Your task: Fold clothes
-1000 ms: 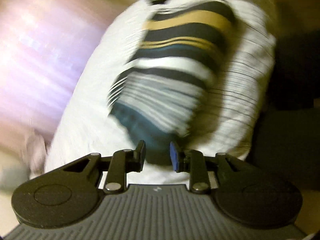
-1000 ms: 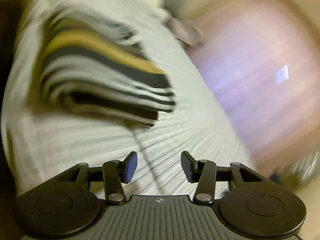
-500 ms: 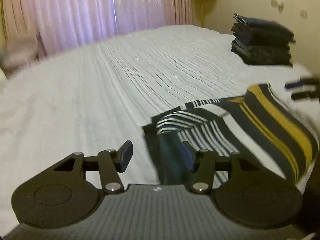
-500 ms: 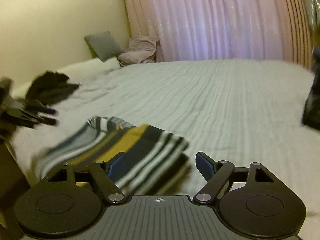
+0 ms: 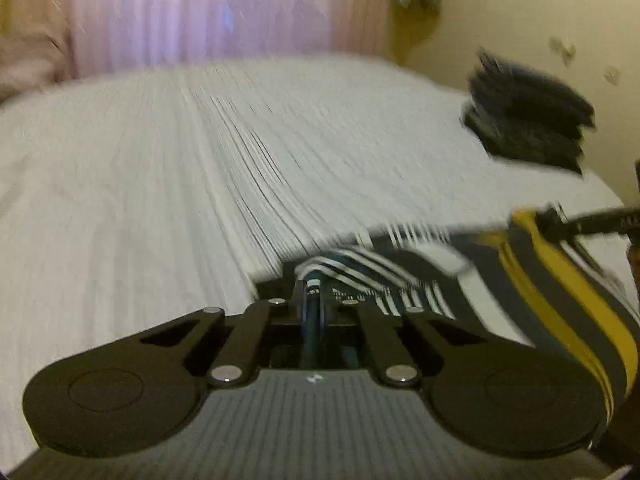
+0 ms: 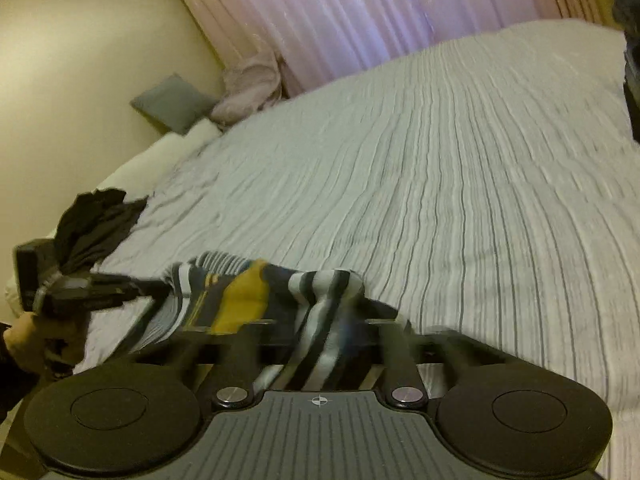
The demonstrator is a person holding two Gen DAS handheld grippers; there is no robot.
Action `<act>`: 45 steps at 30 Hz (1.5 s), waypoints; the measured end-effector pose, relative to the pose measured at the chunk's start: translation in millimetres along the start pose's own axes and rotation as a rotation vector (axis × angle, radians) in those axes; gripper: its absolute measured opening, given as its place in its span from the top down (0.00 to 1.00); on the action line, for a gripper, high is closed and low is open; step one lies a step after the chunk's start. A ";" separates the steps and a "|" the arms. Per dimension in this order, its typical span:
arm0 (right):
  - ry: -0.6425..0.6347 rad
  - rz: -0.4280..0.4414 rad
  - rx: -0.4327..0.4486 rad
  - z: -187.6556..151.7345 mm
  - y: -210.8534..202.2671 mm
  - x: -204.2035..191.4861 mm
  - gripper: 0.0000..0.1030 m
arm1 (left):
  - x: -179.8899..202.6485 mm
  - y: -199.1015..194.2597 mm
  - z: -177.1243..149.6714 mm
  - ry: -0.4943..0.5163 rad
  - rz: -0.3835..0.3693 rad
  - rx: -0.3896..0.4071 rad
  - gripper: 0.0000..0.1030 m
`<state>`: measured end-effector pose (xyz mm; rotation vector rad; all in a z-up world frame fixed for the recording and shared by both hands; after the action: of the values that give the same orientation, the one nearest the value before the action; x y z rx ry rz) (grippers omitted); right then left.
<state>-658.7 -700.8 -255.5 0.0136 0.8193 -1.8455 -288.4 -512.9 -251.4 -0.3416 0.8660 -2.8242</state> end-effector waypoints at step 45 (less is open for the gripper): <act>-0.154 0.091 0.081 -98.7 -98.6 -68.9 0.60 | 170.7 -3.8 -3.9 0.448 -0.116 -0.252 0.81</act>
<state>-745.6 -571.8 -253.2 -0.0388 0.6261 -1.7688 -453.6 -546.2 -223.7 0.2333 1.3328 -2.9502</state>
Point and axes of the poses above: each gripper's, at about its wrist camera, not at the fingertips, and y roughly the way its jaws point, x to its right, z to its top, the point moved 4 cm from there along y, roughly the way its jaws point, and after that the axes turned 6 degrees about -y, right-handed, at the moved point
